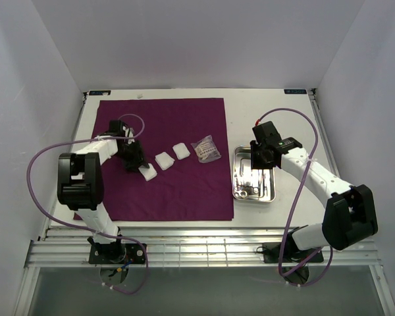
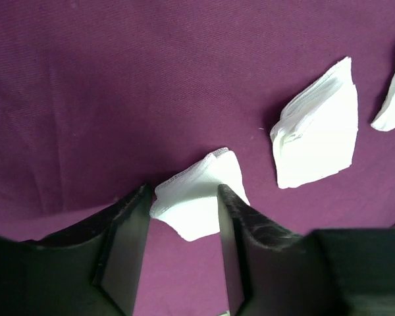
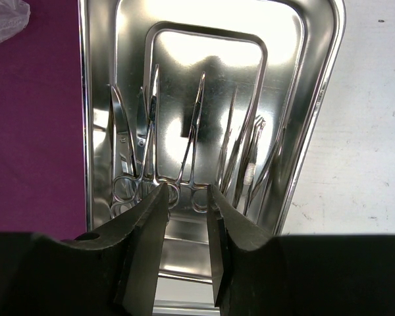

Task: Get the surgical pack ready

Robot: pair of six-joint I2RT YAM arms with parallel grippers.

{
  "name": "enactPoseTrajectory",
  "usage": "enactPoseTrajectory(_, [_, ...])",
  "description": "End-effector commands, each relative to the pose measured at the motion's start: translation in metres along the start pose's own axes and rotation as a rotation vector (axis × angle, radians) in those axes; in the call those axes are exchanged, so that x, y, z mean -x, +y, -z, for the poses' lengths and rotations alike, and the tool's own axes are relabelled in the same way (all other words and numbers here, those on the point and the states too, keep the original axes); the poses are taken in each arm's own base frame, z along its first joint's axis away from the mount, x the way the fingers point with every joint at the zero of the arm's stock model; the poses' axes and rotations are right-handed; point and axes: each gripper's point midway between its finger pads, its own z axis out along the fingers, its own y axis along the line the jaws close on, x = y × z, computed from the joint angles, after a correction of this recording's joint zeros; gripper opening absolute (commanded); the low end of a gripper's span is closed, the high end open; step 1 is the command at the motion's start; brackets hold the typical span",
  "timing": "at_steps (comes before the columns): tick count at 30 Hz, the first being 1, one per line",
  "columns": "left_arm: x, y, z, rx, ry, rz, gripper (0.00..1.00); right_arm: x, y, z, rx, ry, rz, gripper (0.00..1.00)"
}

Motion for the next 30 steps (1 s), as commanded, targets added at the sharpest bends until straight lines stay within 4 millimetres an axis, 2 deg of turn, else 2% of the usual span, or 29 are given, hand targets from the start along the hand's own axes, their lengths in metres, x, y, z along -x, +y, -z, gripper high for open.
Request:
enactPoseTrajectory(1, [0.001, -0.006, -0.008, -0.030, 0.010, 0.009, 0.53, 0.010, 0.001, 0.007, 0.002, -0.033, 0.005, 0.36])
enactPoseTrajectory(5, [-0.001, -0.011, -0.004, -0.058, 0.015, 0.006, 0.39, 0.009, -0.001, 0.007, -0.009, -0.030, 0.008, 0.36])
enactPoseTrajectory(6, [-0.001, -0.011, -0.001, -0.059, 0.012, 0.005, 0.27, 0.009, -0.001, 0.007, -0.009, -0.030, 0.008, 0.36])
enactPoseTrajectory(8, [0.001, -0.014, 0.006, -0.059, -0.002, -0.005, 0.11, 0.007, 0.000, 0.006, -0.006, -0.024, 0.007, 0.36])
enactPoseTrajectory(10, [0.006, -0.015, 0.013, -0.057, -0.016, -0.032, 0.00, 0.007, 0.001, 0.005, -0.001, -0.021, 0.006, 0.36])
enactPoseTrajectory(18, [0.014, -0.034, 0.047, -0.124, -0.084, -0.157, 0.00, 0.008, 0.003, 0.002, 0.005, -0.015, 0.011, 0.36])
enactPoseTrajectory(22, [0.022, -0.064, 0.074, -0.251, -0.148, -0.225, 0.00, 0.006, 0.003, 0.001, 0.005, -0.011, 0.015, 0.36])
enactPoseTrajectory(24, [0.023, -0.079, 0.079, -0.317, -0.148, -0.217, 0.00, 0.006, 0.003, 0.001, 0.005, -0.011, 0.011, 0.36])
enactPoseTrajectory(28, [0.036, -0.096, 0.069, -0.348, -0.150, -0.173, 0.00, 0.006, 0.005, 0.000, 0.018, -0.011, 0.003, 0.36])
enactPoseTrajectory(30, [0.038, -0.101, 0.056, -0.356, -0.112, -0.128, 0.00, 0.007, 0.006, 0.002, 0.022, -0.018, 0.002, 0.36])
